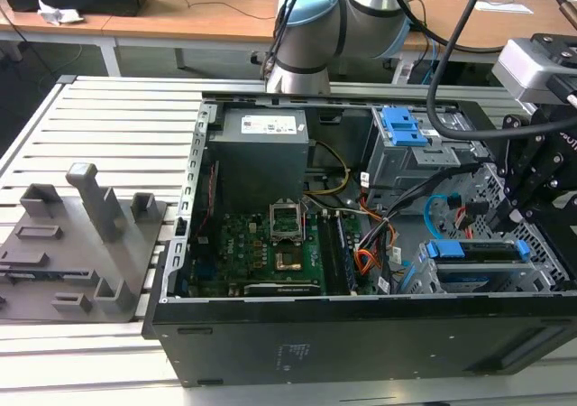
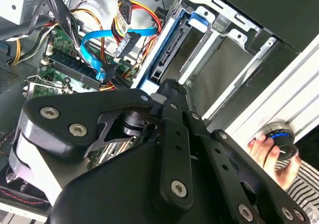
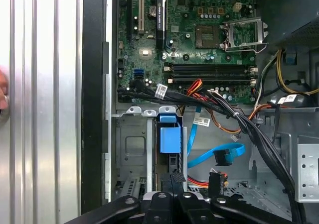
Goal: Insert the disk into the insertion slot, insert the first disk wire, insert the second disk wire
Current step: 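Insert the disk into the insertion slot, then insert the first disk wire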
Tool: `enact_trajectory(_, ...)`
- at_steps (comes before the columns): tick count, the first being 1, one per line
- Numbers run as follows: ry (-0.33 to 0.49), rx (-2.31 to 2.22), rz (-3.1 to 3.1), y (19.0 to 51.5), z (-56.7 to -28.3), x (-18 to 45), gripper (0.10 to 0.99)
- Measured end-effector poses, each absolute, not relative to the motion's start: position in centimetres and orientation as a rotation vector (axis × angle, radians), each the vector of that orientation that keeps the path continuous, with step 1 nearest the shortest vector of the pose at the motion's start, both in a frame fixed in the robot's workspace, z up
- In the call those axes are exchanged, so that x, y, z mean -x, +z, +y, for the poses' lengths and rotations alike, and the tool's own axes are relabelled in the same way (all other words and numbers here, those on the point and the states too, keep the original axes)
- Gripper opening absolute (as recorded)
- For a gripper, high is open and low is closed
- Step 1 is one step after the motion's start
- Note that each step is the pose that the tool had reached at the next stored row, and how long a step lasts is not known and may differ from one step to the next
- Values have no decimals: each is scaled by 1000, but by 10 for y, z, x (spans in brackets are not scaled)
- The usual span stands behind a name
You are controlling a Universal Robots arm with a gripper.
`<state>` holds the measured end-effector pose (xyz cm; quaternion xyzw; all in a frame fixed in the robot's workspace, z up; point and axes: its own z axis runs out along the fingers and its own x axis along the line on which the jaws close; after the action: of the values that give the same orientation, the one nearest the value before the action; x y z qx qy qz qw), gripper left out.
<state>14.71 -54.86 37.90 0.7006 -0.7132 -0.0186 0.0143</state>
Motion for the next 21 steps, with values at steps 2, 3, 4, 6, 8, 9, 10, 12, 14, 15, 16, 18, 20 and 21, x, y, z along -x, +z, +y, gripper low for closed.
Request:
enact_trajectory(2,-58,-2181,-2220,379,-549,-147,106)
enact_trajectory(3,-58,-2181,-2220,379,-549,-147,106)
enact_trajectory(4,-58,-2181,-2220,379,-549,-147,106)
enact_trajectory(6,-58,-2181,-2220,379,-549,-147,106)
enact_trajectory(8,-58,-2181,-2220,379,-549,-147,106)
enact_trajectory(9,-58,-2181,-2220,379,-549,-147,114)
enact_trajectory(10,-58,-2181,-2220,379,-549,-147,169)
enact_trajectory(12,-58,-2181,-2220,379,-549,-147,235)
enact_trajectory(14,-58,-2181,-2221,379,-548,-147,302)
enact_trajectory(15,-58,-2179,-2223,379,-546,-148,302)
enact_trajectory(16,-57,-2176,-2225,379,-540,-148,302)
enact_trajectory(18,-52,-2173,-2224,379,-522,-148,302)
enact_trajectory(20,-49,-2171,-2222,379,-514,-148,302)
enact_trajectory(21,-49,-2171,-2222,379,-514,-148,302)
